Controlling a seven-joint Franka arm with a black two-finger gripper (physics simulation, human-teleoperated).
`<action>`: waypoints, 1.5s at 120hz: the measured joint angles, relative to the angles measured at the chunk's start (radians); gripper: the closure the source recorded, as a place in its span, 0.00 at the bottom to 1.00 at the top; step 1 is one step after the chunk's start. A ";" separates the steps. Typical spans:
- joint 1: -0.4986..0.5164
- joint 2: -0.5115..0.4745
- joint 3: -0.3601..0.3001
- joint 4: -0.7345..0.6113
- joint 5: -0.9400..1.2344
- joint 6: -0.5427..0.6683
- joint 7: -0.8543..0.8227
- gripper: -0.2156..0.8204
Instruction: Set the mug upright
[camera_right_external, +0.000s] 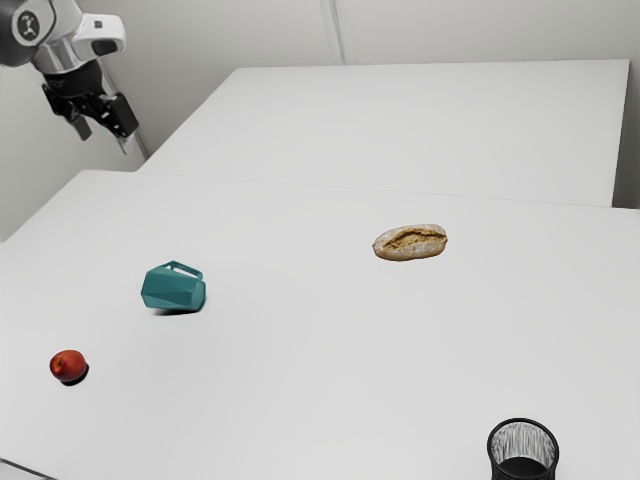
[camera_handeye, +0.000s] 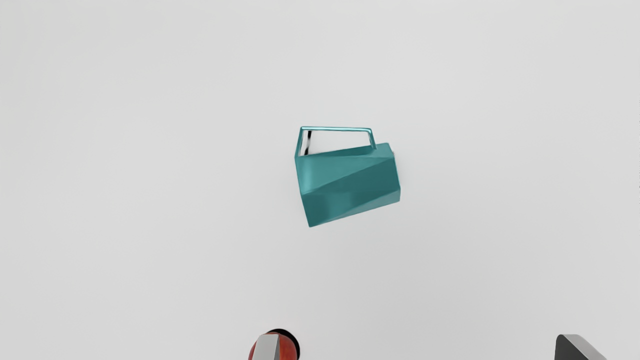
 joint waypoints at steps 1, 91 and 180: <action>-0.001 -0.001 0.000 -0.002 0.000 0.004 -0.002 0.21; 0.316 0.169 0.004 -0.026 -0.320 0.064 -0.081 0.21; 0.436 0.555 0.075 0.055 -0.593 0.025 0.077 0.21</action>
